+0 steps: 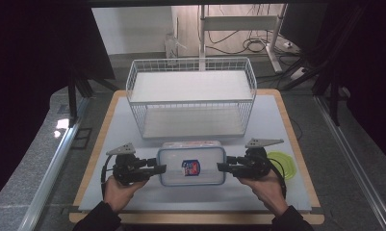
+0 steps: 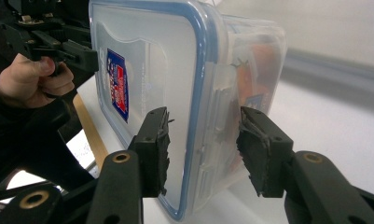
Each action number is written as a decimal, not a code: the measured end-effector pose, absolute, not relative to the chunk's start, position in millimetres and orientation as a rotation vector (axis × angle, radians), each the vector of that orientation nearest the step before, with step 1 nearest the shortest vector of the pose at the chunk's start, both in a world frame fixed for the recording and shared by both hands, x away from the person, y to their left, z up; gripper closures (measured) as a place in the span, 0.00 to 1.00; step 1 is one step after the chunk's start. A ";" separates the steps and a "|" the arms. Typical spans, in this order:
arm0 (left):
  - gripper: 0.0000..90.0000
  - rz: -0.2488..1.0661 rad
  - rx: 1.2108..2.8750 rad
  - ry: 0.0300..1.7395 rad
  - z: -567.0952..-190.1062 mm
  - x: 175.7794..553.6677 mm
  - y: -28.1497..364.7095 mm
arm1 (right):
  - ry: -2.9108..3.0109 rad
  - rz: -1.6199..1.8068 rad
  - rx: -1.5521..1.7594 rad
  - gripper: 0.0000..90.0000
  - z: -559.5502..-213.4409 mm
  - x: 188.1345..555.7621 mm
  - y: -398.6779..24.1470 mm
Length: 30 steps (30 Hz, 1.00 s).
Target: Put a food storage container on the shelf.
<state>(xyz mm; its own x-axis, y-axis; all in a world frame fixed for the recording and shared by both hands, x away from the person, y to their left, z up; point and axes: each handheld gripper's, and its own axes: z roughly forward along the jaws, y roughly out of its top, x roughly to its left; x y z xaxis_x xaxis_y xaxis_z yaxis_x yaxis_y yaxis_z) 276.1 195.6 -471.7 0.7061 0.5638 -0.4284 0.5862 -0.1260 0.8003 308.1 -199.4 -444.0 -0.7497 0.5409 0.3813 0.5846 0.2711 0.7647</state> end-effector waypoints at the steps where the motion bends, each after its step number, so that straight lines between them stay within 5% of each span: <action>1: 0.58 -0.018 1.785 0.909 -468.3 277.5 195.9 | -2.471 -1.527 -1.092 0.60 -441.2 309.7 -199.0; 30: 0.58 0.092 1.777 0.873 -390.4 317.5 201.2 | -2.453 -1.677 -1.060 0.59 -369.7 356.7 -192.1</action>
